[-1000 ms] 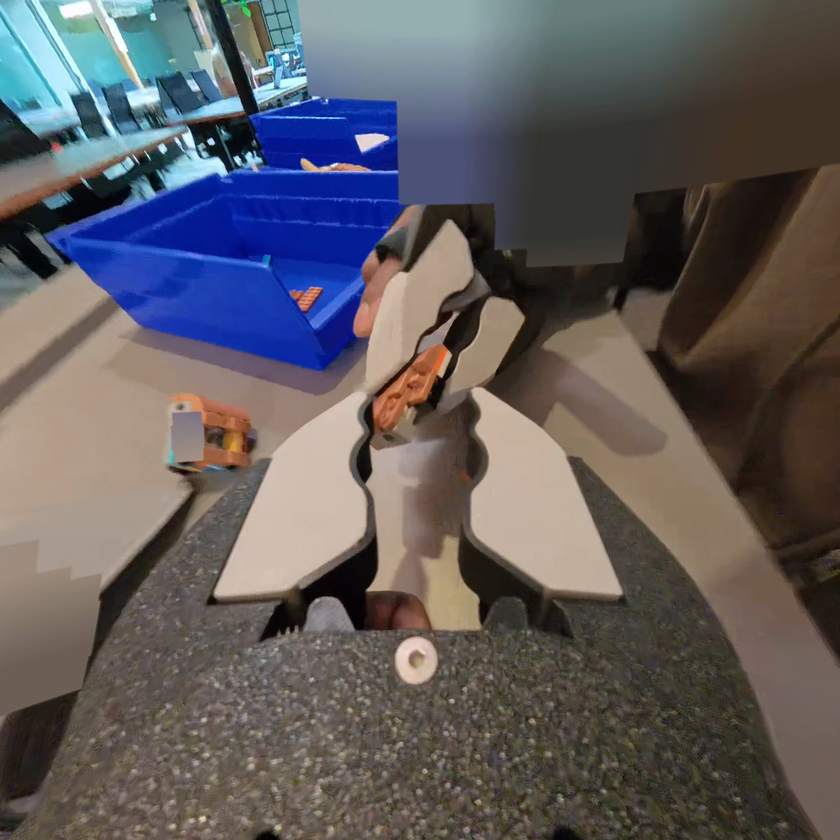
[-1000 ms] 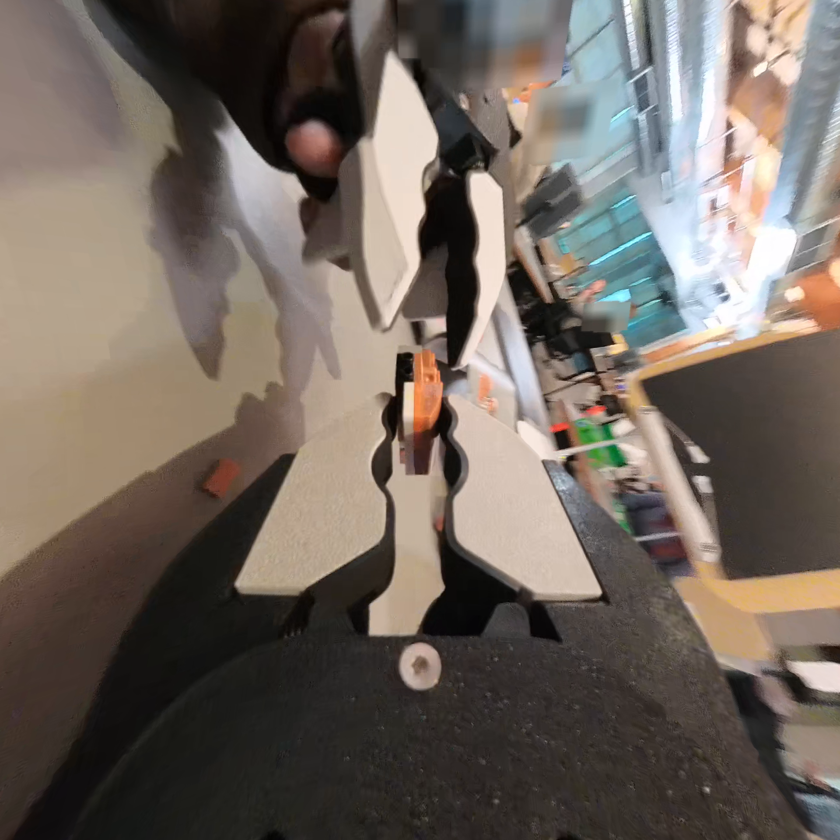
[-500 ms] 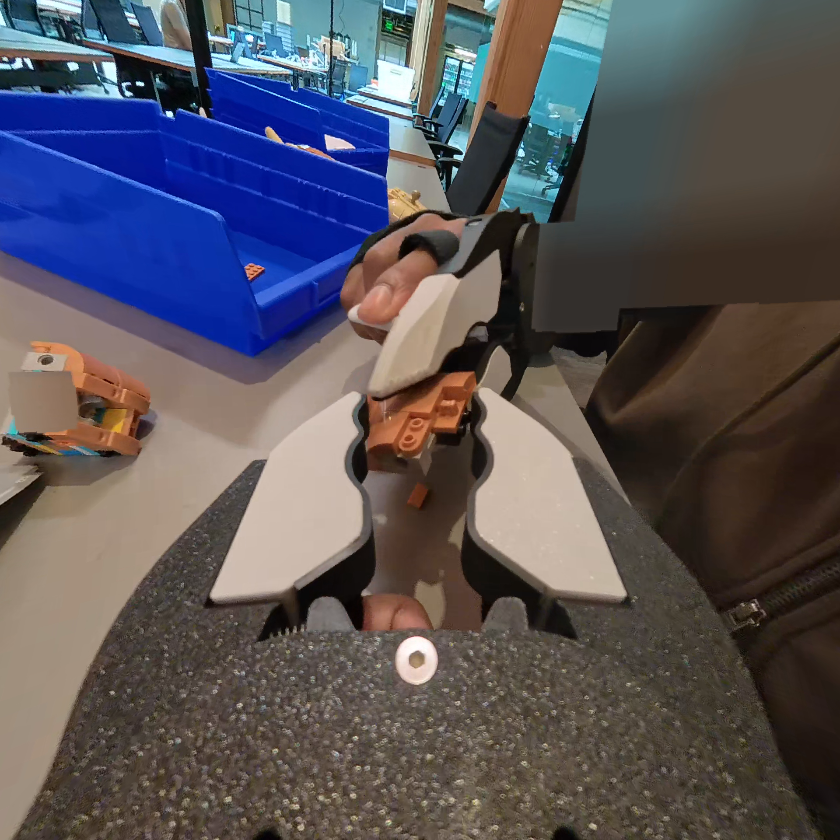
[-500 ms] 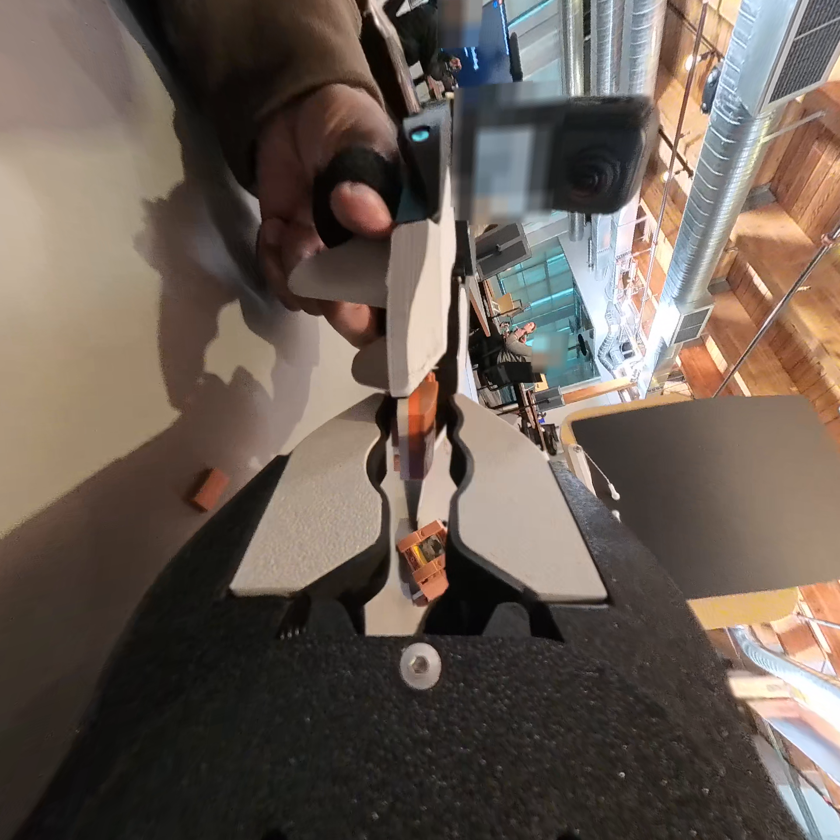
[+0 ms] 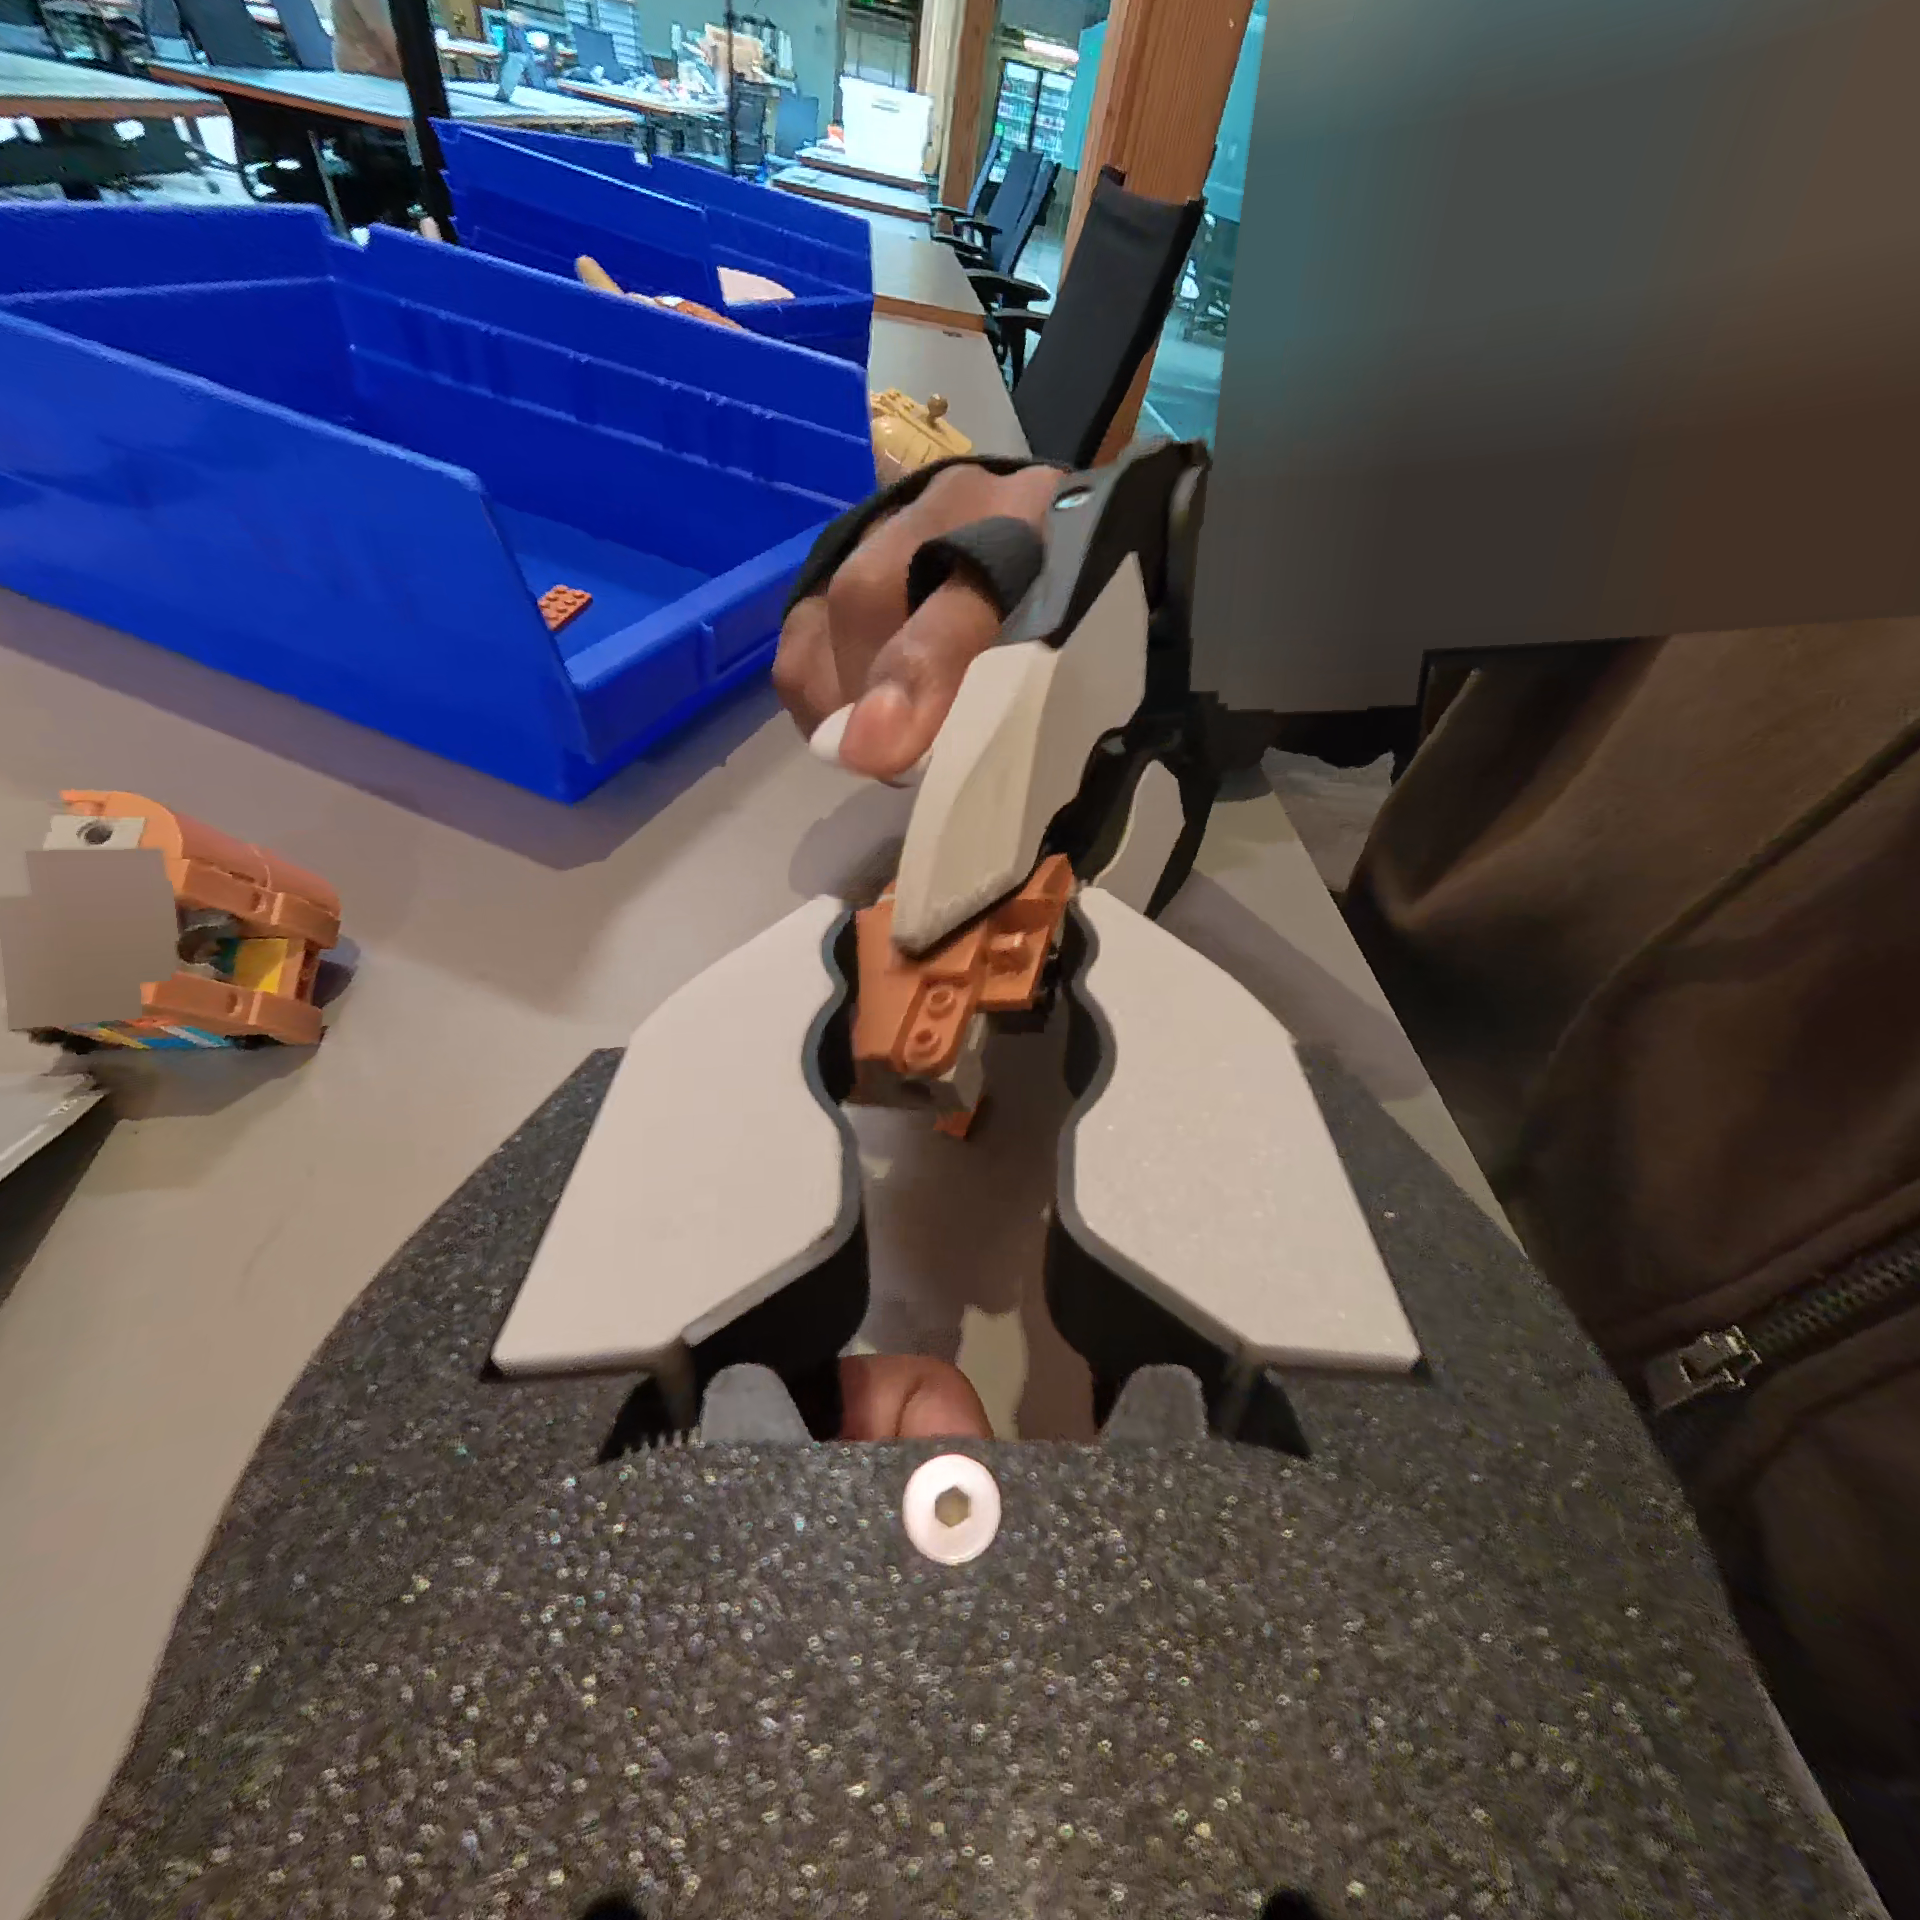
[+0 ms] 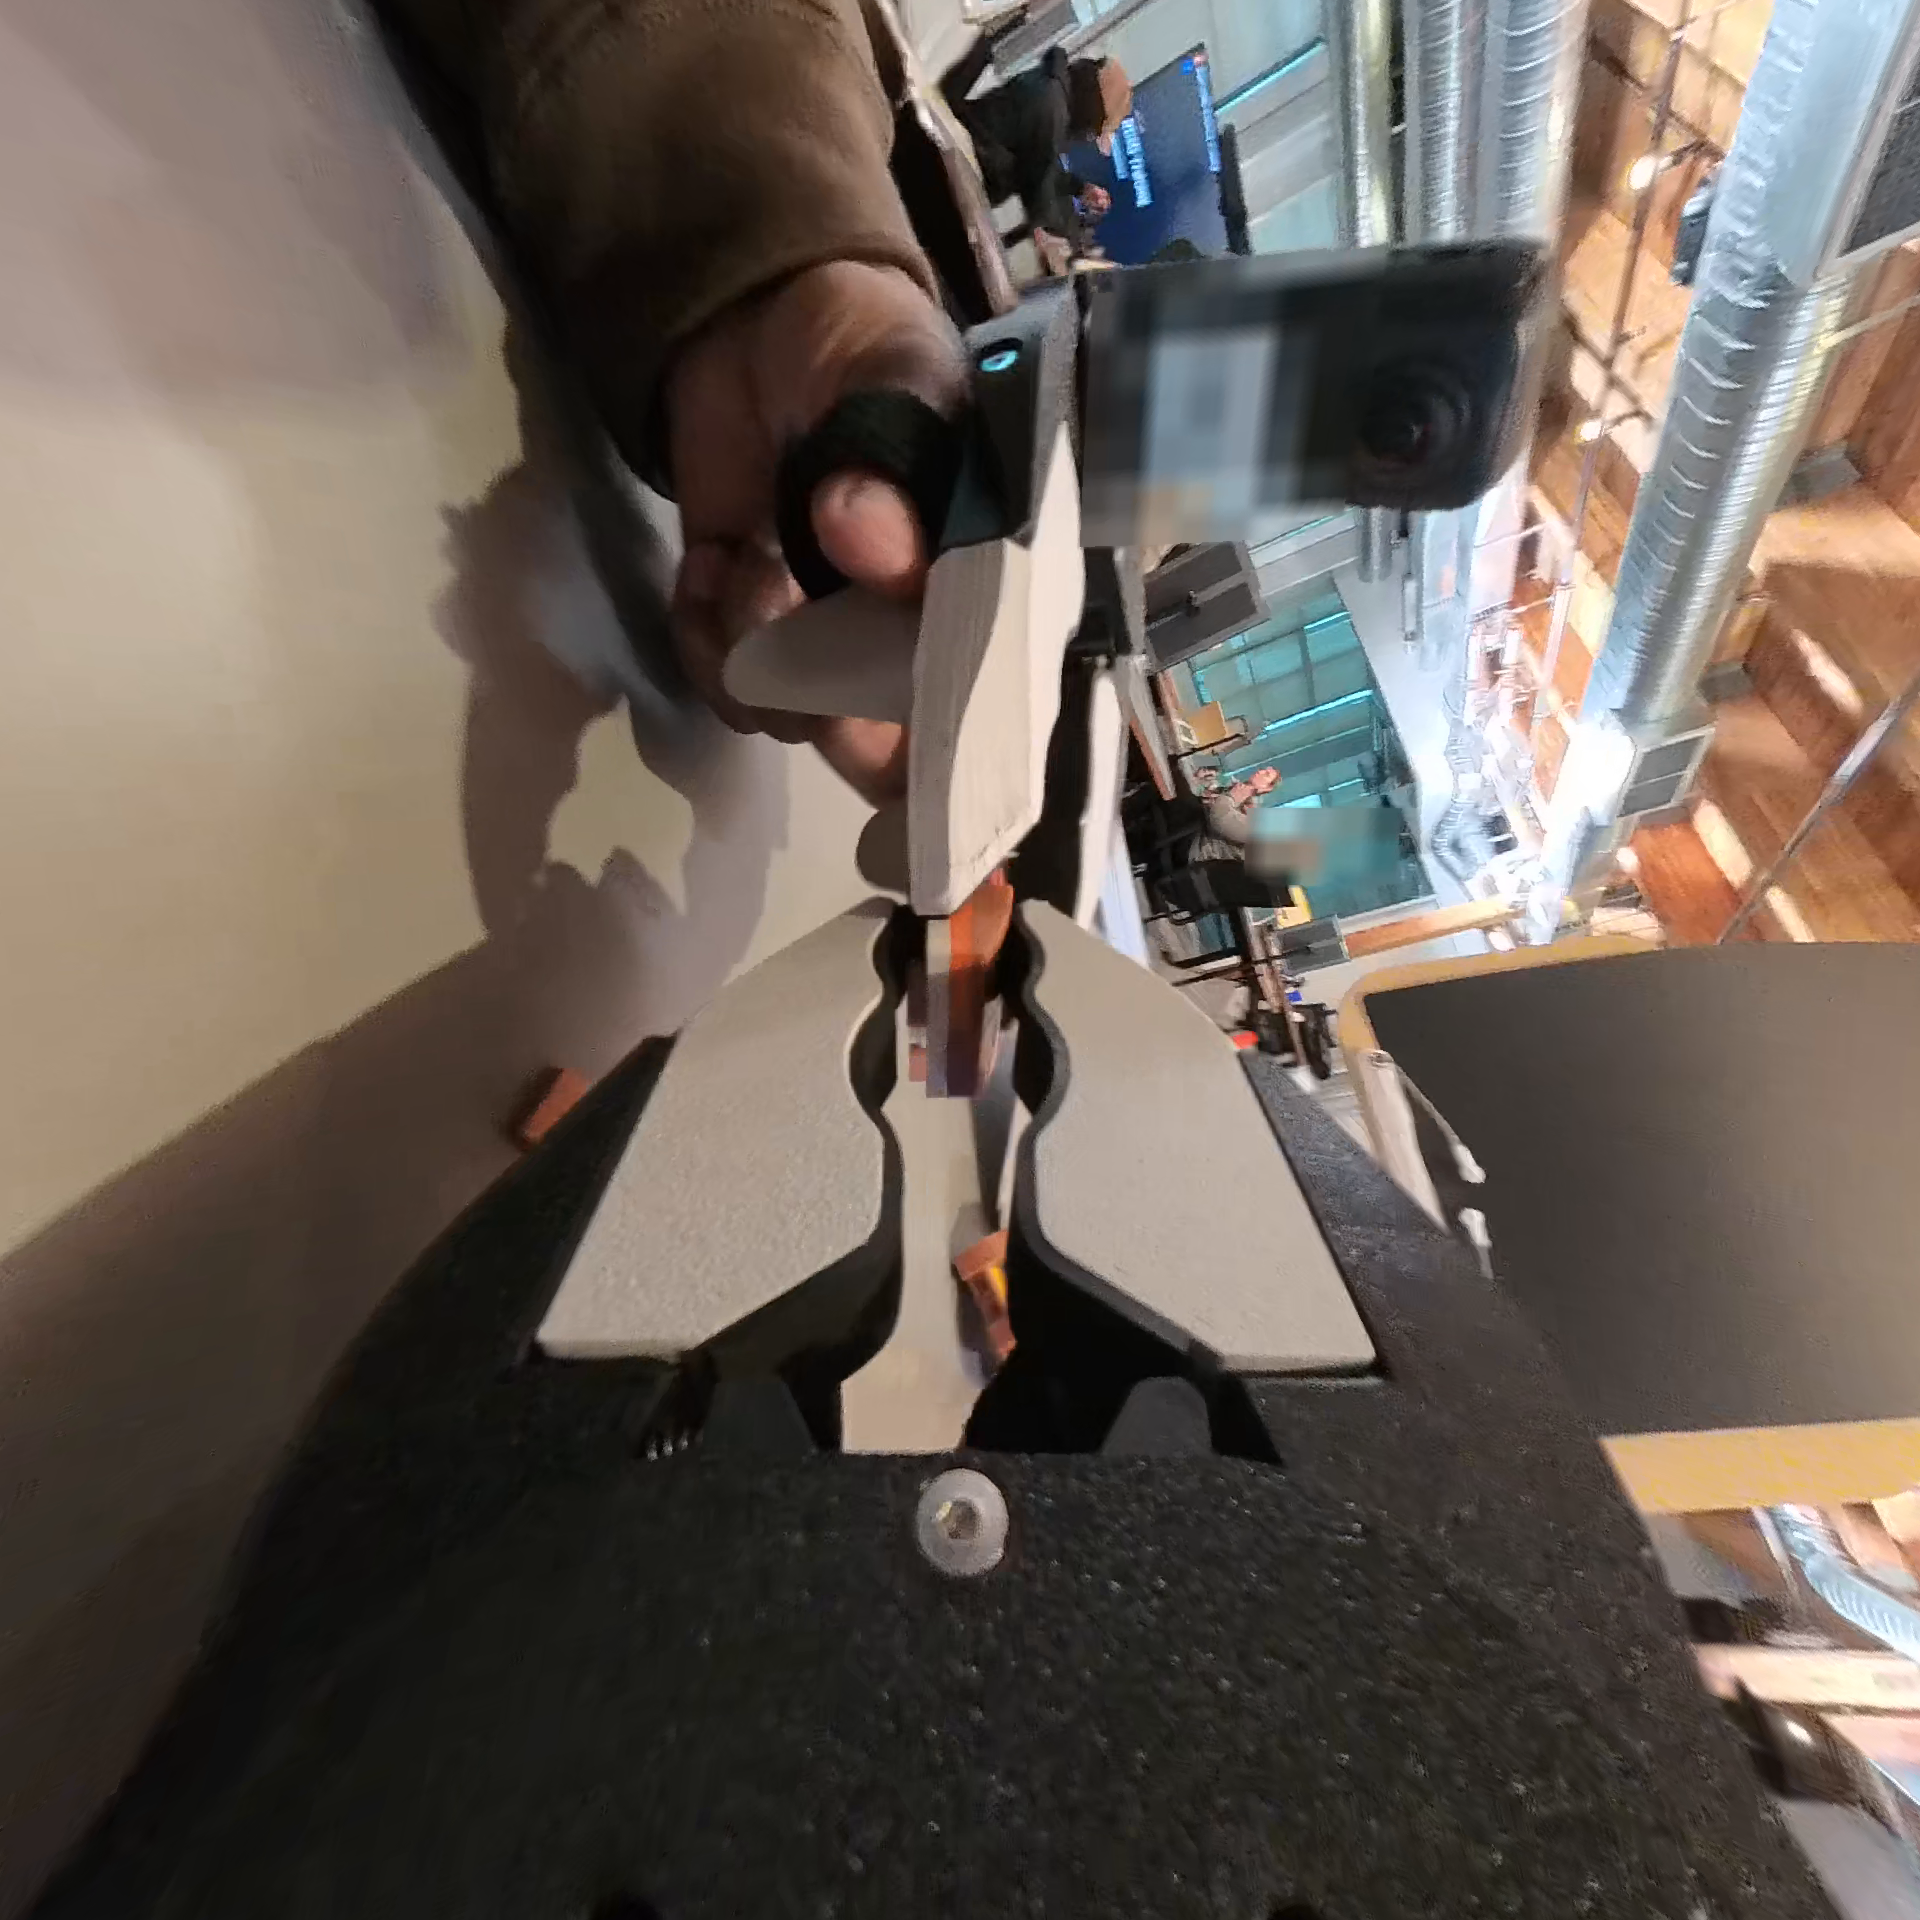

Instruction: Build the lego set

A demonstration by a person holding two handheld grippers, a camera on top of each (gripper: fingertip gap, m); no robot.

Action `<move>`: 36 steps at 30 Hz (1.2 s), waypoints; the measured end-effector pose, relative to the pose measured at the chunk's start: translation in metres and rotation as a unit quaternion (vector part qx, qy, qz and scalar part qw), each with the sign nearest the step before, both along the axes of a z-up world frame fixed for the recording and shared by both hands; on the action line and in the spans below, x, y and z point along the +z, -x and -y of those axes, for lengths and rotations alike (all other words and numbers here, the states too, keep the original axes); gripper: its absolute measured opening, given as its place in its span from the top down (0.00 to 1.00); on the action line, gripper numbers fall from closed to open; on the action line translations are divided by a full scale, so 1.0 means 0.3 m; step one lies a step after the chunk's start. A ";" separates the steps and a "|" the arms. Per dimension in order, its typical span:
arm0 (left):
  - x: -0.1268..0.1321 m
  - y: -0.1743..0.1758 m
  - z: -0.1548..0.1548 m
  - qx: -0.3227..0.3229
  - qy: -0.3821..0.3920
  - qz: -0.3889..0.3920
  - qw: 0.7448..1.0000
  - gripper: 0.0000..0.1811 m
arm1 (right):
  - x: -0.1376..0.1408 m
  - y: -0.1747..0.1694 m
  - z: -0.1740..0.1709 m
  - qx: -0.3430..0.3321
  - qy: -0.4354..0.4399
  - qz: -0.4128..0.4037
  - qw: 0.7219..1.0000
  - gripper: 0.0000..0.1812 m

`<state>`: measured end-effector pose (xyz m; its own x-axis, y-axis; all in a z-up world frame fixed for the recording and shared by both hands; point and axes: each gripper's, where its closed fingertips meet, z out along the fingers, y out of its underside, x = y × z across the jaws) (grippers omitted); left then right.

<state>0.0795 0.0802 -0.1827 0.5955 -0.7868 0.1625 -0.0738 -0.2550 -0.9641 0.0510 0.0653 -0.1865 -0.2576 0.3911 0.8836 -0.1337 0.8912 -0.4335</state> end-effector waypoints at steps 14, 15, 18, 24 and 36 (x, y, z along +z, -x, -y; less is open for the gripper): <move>0.060 0.037 0.028 0.001 -0.078 -0.029 0.997 0.75 | 0.025 0.012 -0.033 -0.004 0.148 0.027 0.989 0.90; 0.055 0.046 0.027 0.008 -0.106 -0.059 0.993 0.77 | 0.035 0.010 -0.035 0.001 0.177 0.032 0.984 0.90; 0.035 0.058 0.019 0.021 -0.169 -0.134 0.976 0.79 | 0.058 0.002 -0.028 0.025 0.240 0.042 0.970 0.90; 0.017 0.038 0.016 0.020 -0.218 -0.172 0.960 0.83 | 0.070 -0.008 -0.005 0.057 0.299 0.063 0.950 0.90; 0.016 0.035 0.019 0.016 -0.201 -0.150 0.968 0.87 | 0.073 -0.013 -0.001 0.069 0.293 0.058 0.952 0.90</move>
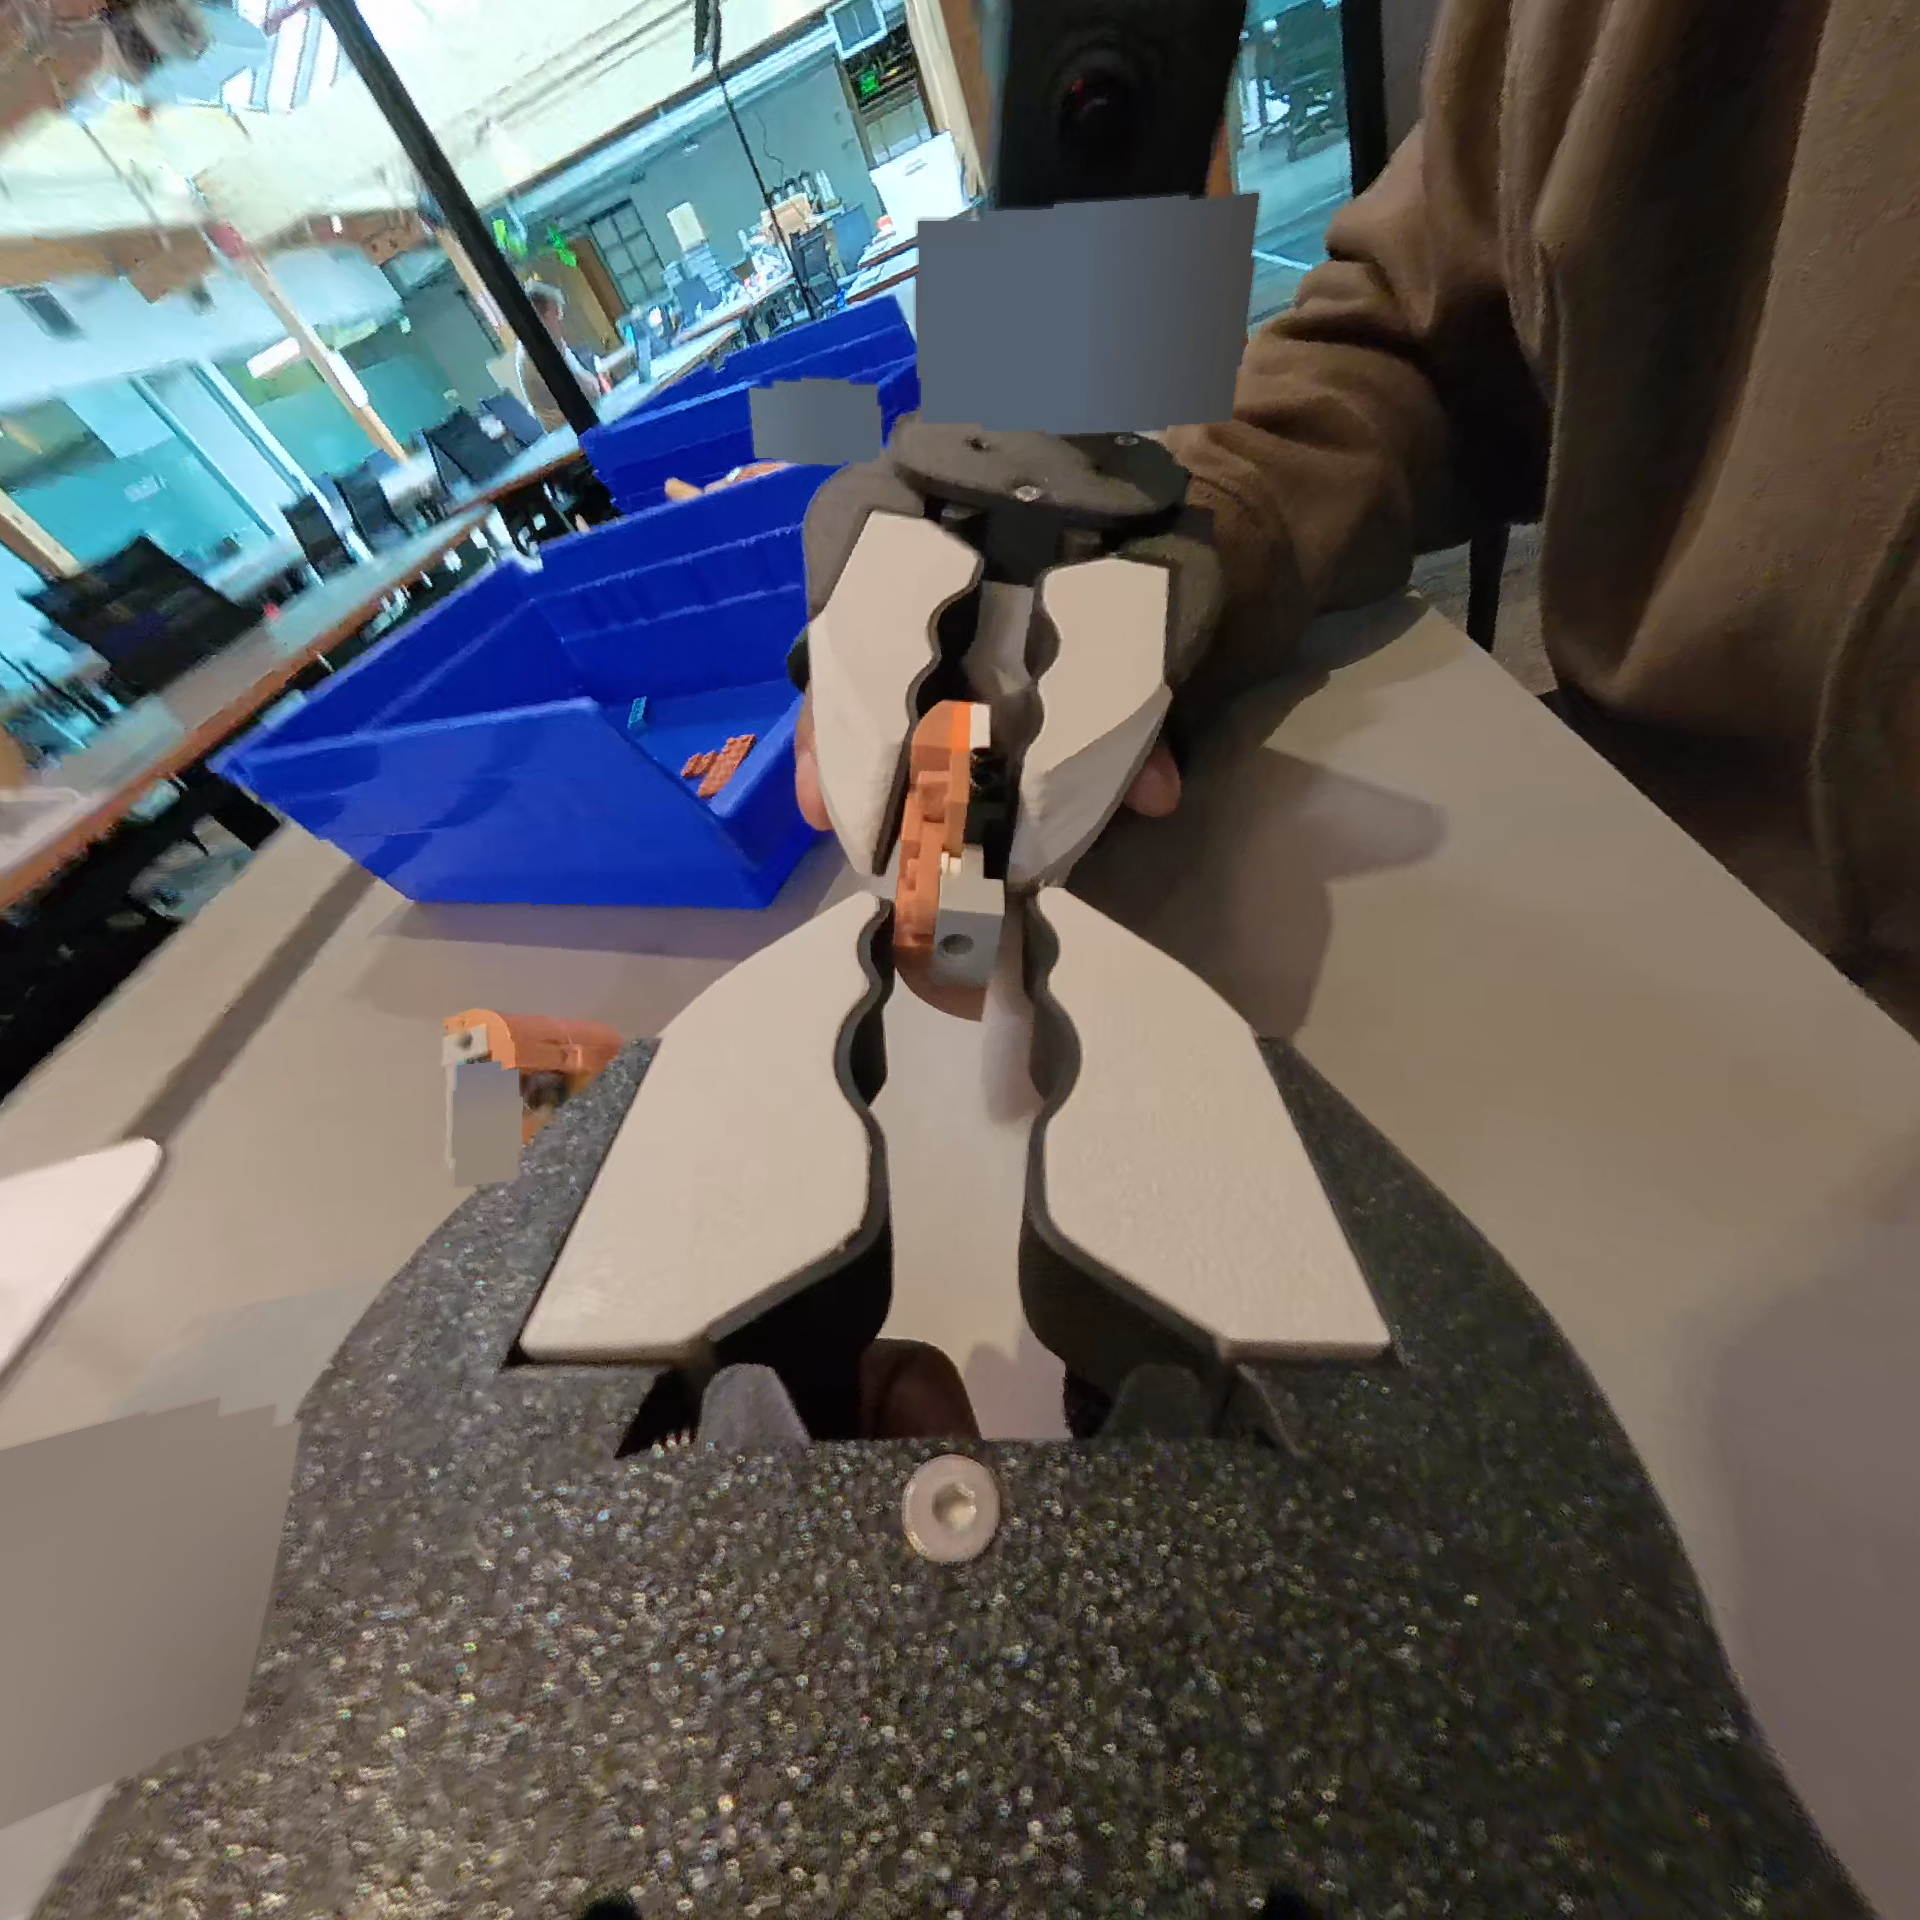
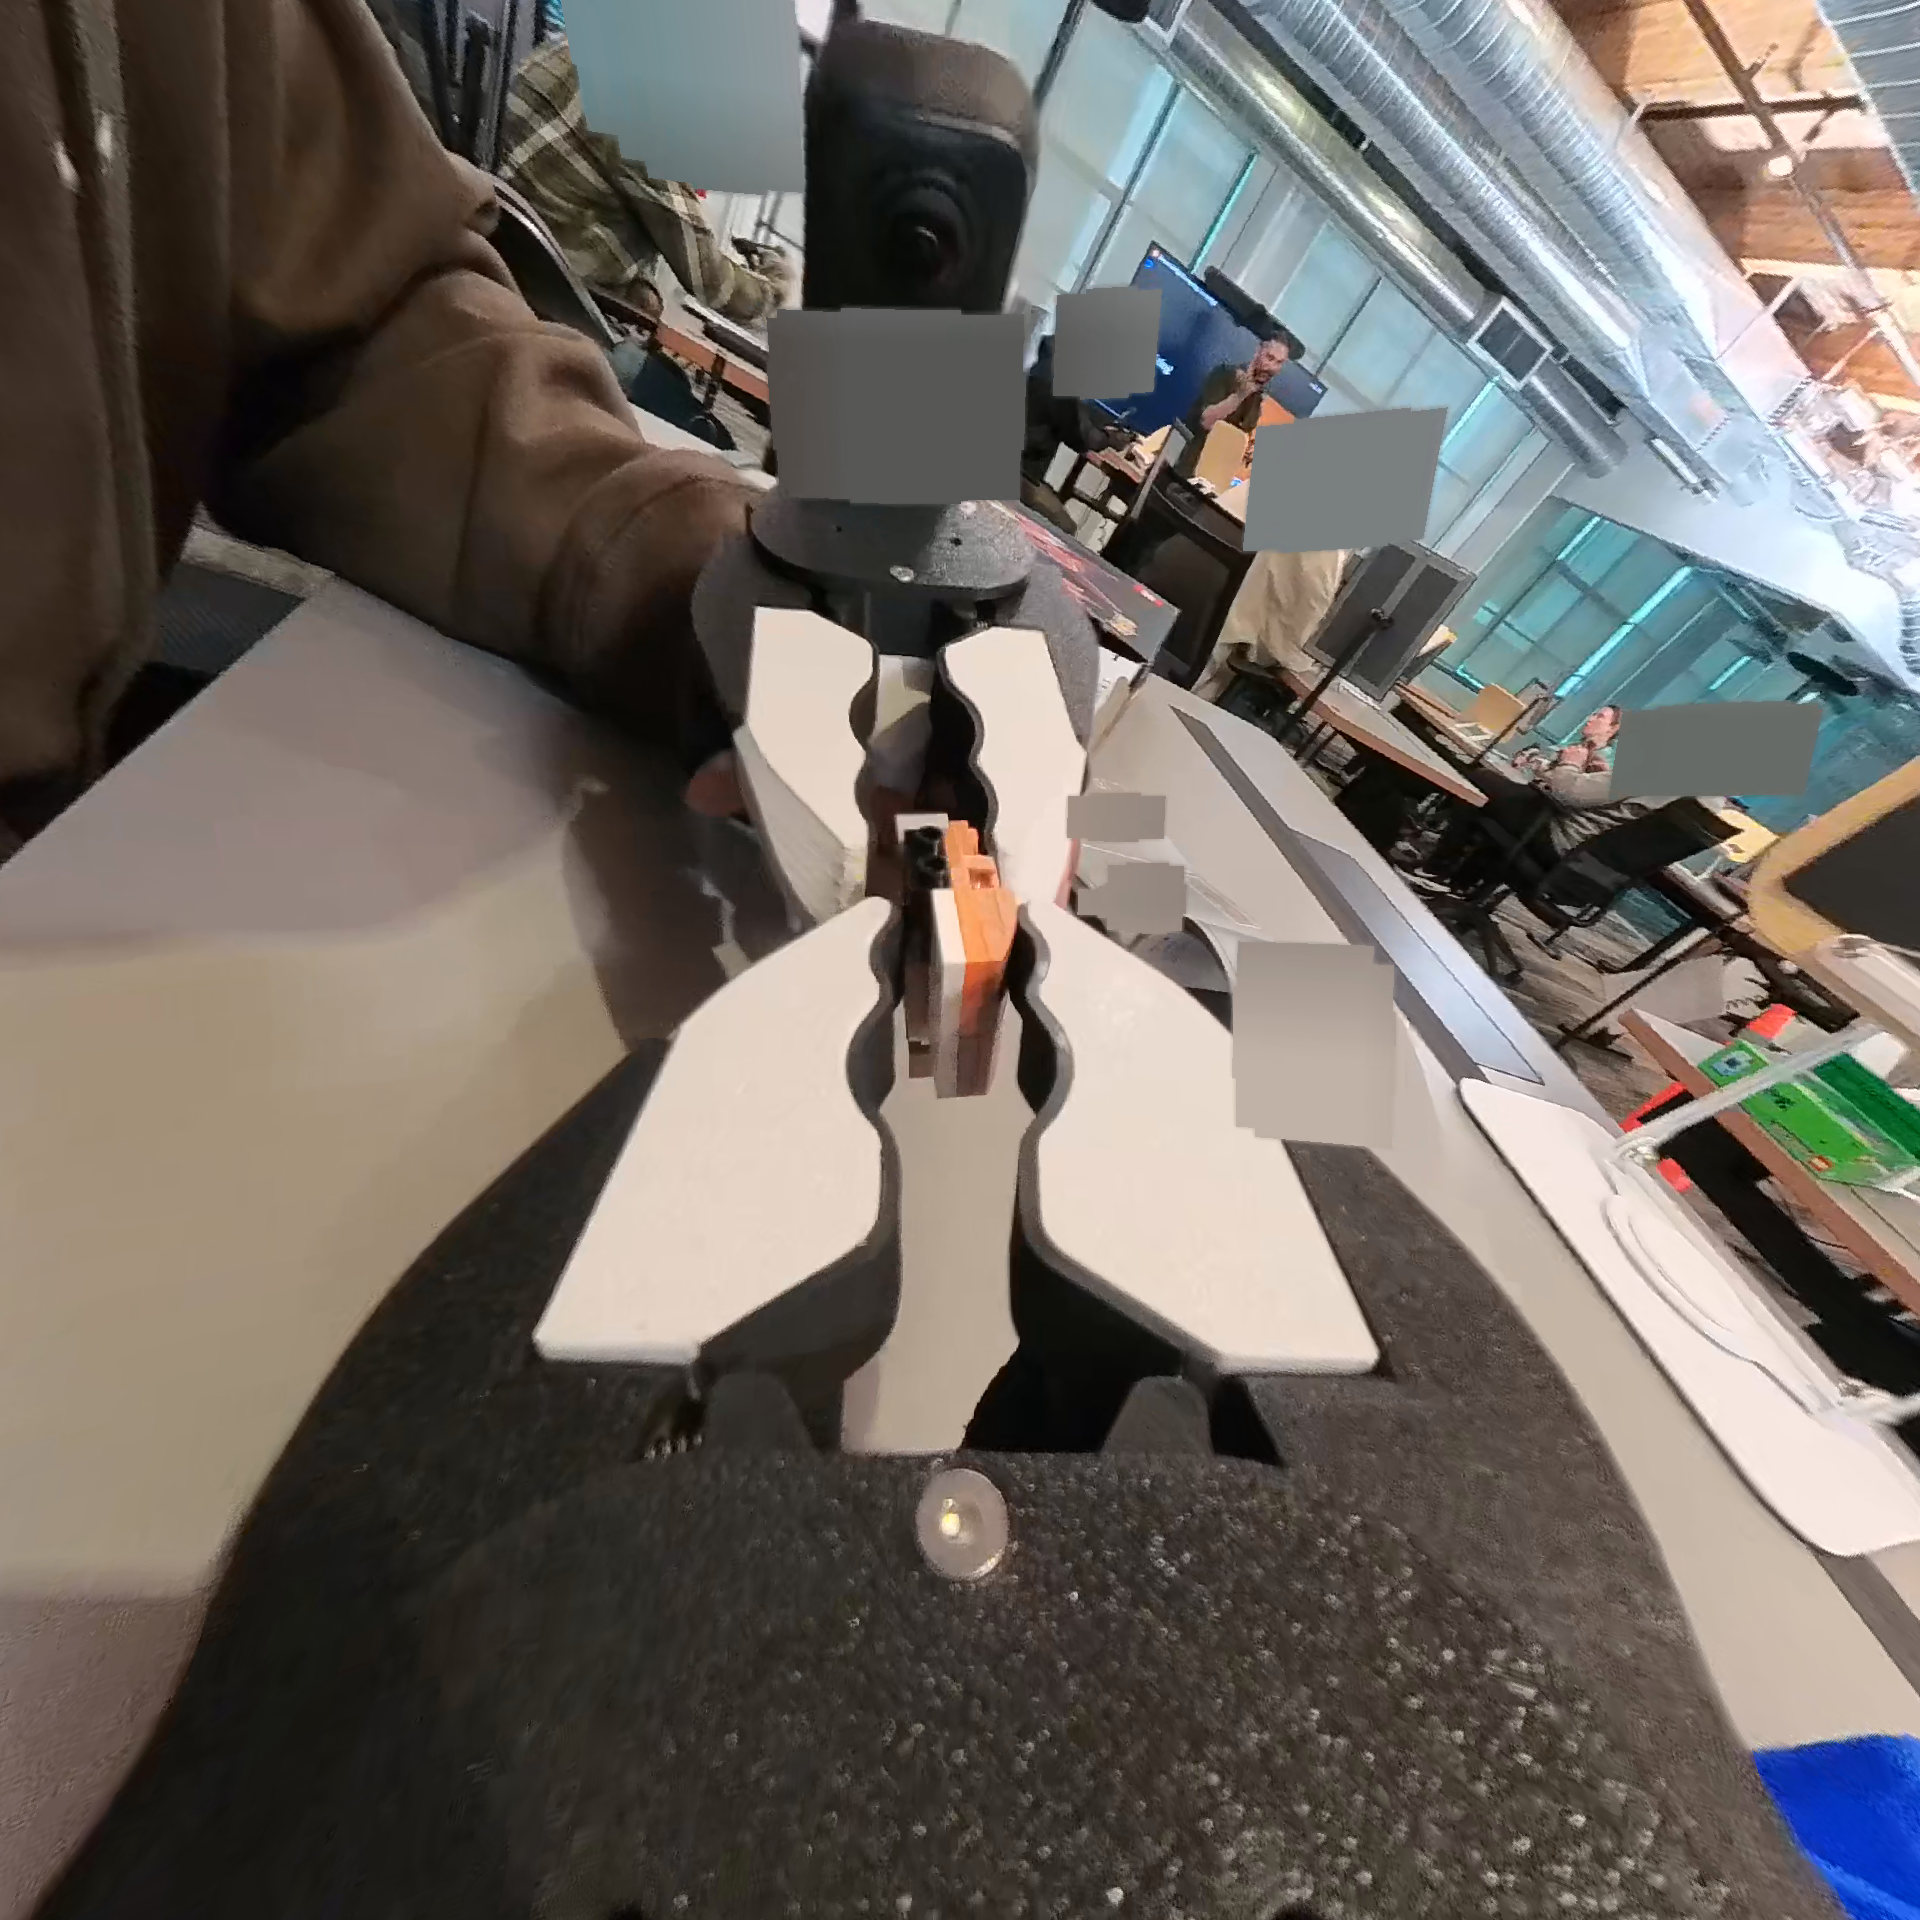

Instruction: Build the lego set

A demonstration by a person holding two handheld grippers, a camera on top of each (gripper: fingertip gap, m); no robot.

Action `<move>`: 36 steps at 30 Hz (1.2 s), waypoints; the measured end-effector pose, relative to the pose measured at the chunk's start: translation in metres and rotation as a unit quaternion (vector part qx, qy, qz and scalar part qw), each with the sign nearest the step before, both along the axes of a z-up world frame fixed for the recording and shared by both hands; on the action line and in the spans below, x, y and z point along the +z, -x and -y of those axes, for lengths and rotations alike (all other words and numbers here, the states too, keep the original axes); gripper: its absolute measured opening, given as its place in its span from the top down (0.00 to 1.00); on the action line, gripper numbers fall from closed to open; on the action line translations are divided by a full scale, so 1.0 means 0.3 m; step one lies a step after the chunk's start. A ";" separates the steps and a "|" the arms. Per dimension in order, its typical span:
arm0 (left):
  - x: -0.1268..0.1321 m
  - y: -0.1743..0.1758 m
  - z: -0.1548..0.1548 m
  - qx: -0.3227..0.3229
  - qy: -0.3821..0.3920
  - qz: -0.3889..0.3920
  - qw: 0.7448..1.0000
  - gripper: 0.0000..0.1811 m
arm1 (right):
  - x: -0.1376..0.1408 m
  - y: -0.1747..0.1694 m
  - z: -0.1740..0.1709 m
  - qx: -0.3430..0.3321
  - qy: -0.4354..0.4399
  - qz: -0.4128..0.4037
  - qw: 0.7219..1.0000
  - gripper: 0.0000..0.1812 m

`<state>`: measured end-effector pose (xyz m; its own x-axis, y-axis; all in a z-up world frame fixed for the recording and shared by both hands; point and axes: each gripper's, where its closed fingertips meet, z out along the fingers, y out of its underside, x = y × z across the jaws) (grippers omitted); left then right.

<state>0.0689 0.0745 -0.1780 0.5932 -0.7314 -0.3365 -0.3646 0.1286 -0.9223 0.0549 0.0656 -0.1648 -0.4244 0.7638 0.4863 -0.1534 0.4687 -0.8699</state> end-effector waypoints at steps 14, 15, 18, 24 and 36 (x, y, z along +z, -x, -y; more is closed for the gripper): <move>0.084 0.001 0.086 -0.176 0.244 0.297 0.906 0.67 | 0.037 -0.033 0.069 0.012 -0.152 -0.132 0.979 0.90; 0.092 -0.002 0.098 -0.191 0.245 0.304 0.901 0.67 | 0.043 -0.033 0.081 0.016 -0.155 -0.140 0.978 0.90; 0.126 0.007 0.132 -0.237 0.235 0.337 0.880 0.67 | 0.053 -0.031 0.116 0.033 -0.172 -0.164 0.971 0.90; 0.169 0.087 0.154 -0.262 0.220 0.389 0.855 0.68 | 0.078 -0.005 0.174 0.083 -0.125 -0.173 0.973 0.90; 0.179 0.094 0.215 -0.322 0.247 0.391 0.826 0.70 | 0.114 0.087 0.244 0.146 -0.129 -0.201 0.960 0.90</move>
